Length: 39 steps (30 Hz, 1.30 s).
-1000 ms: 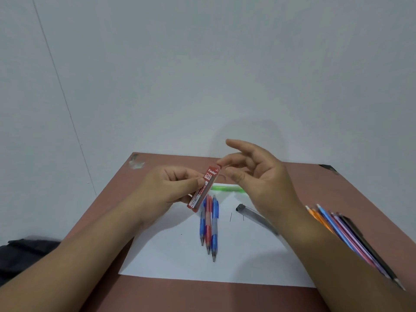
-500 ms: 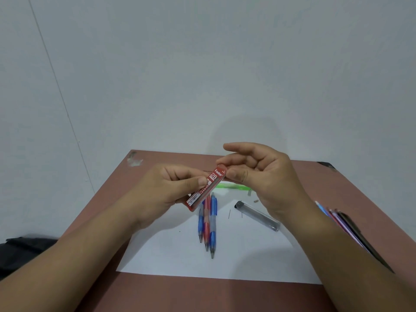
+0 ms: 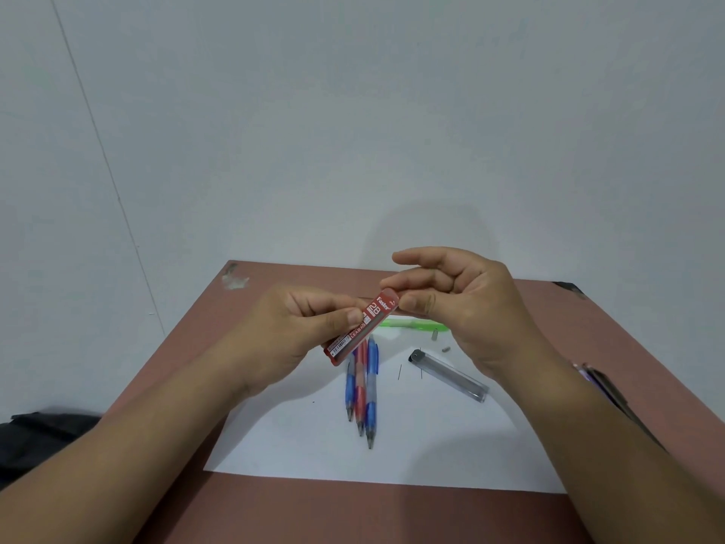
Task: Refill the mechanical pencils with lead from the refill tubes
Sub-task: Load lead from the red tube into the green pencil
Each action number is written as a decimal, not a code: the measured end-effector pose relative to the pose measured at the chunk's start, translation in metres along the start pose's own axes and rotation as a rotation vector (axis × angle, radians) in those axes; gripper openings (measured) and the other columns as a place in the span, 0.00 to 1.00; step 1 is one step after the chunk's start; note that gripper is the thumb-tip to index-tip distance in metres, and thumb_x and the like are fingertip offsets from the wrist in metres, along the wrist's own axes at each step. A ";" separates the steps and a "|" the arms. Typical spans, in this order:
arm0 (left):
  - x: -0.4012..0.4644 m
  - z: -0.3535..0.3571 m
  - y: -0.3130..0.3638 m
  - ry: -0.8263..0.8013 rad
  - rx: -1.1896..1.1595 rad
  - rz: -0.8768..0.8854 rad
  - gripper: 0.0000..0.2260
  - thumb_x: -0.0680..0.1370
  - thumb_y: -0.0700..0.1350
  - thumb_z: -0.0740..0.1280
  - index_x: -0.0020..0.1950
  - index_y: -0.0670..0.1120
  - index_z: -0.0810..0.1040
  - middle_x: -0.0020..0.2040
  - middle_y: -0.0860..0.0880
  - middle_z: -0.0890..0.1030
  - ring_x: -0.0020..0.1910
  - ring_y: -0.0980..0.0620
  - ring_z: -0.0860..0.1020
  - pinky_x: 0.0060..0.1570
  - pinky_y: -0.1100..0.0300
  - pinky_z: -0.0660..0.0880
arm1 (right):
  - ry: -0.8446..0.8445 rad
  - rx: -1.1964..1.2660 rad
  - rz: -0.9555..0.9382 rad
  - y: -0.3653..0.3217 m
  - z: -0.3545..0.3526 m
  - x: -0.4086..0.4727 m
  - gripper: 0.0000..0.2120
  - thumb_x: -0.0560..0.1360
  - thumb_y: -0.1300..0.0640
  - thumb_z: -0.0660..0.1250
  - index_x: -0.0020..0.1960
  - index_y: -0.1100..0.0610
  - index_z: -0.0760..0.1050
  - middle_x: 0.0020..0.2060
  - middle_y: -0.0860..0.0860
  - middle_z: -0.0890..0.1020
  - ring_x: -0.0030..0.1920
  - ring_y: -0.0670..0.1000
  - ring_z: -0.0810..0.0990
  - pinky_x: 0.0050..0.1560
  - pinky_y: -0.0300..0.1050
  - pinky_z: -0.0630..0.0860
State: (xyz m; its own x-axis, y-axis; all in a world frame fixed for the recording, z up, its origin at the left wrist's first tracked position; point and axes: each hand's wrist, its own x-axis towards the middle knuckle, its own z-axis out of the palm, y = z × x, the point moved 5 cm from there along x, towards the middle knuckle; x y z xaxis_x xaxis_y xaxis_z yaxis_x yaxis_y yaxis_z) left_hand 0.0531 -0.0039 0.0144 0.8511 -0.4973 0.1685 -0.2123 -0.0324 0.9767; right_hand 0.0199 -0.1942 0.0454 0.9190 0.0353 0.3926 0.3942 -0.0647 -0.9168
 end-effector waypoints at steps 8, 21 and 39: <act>0.000 0.002 -0.001 0.007 0.017 0.015 0.12 0.73 0.47 0.69 0.53 0.48 0.87 0.49 0.48 0.87 0.45 0.52 0.81 0.44 0.59 0.78 | -0.026 0.128 0.049 0.007 0.004 0.000 0.12 0.77 0.67 0.67 0.58 0.59 0.80 0.48 0.57 0.87 0.50 0.54 0.87 0.52 0.47 0.83; 0.005 0.004 -0.007 0.206 -0.103 -0.063 0.11 0.78 0.46 0.68 0.52 0.41 0.86 0.47 0.42 0.86 0.46 0.46 0.84 0.45 0.59 0.83 | 0.114 0.141 0.147 0.021 0.015 -0.003 0.10 0.76 0.60 0.73 0.56 0.55 0.83 0.50 0.53 0.87 0.53 0.53 0.86 0.55 0.48 0.83; 0.001 0.019 -0.017 0.097 -0.673 -0.400 0.16 0.73 0.45 0.71 0.53 0.33 0.83 0.48 0.33 0.84 0.41 0.44 0.86 0.42 0.58 0.84 | 0.172 -1.214 -0.562 0.007 0.013 -0.003 0.21 0.76 0.64 0.67 0.67 0.53 0.79 0.53 0.46 0.84 0.57 0.52 0.76 0.54 0.44 0.78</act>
State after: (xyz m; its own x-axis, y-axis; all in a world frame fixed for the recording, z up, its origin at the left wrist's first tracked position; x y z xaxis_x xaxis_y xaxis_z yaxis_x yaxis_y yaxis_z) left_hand 0.0486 -0.0199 -0.0050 0.8462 -0.4797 -0.2319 0.4288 0.3547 0.8309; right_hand 0.0204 -0.1823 0.0367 0.5864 0.2303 0.7766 0.3895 -0.9208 -0.0210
